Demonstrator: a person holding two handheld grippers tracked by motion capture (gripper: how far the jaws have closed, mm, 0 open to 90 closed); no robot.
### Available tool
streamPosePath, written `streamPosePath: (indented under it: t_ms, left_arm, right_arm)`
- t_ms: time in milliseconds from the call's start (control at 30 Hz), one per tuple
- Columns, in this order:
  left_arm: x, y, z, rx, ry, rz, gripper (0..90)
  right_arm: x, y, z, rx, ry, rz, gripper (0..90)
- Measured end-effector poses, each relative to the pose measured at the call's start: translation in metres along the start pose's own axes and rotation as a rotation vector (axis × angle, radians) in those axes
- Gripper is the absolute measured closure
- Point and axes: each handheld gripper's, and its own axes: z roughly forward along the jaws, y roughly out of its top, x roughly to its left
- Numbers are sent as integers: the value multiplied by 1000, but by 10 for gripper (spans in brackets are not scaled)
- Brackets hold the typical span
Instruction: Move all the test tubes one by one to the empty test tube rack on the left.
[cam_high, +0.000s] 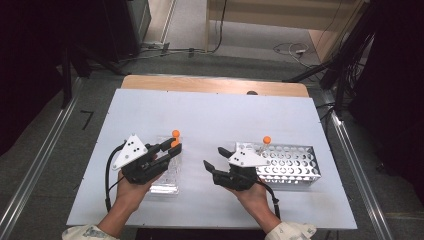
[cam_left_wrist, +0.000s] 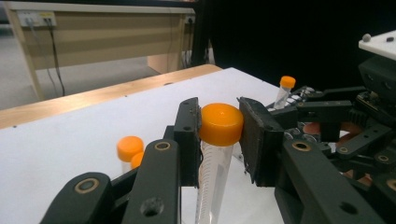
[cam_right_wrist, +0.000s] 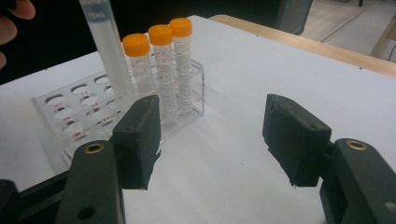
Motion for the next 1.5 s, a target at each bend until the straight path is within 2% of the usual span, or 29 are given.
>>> streamPosePath:
  t_ms: [400,500,600,800,1000,1133,1500]
  left_arm:
    - [7,-6,-8,-11,47,-3,694]
    - [10,-10,-7,-8,54,-5,693]
    - [12,-15,-3,1,43,-13,692]
    - [11,-23,2,22,35,30,690]
    - [10,-30,5,37,35,42,683]
    - [7,-35,6,49,49,60,684]
    - [7,-38,4,56,66,56,654]
  right_arm:
    - [-4,-3,-4,4,-7,2,357]
    - [-5,-3,-5,3,-8,4,357]
    - [-5,-3,-6,1,-11,9,359]
    - [-6,-2,-7,1,-11,11,361]
    - [-5,-2,-7,1,-9,13,365]
    - [-5,-2,-7,0,-7,14,366]
    - [-5,-2,-6,1,-5,14,371]
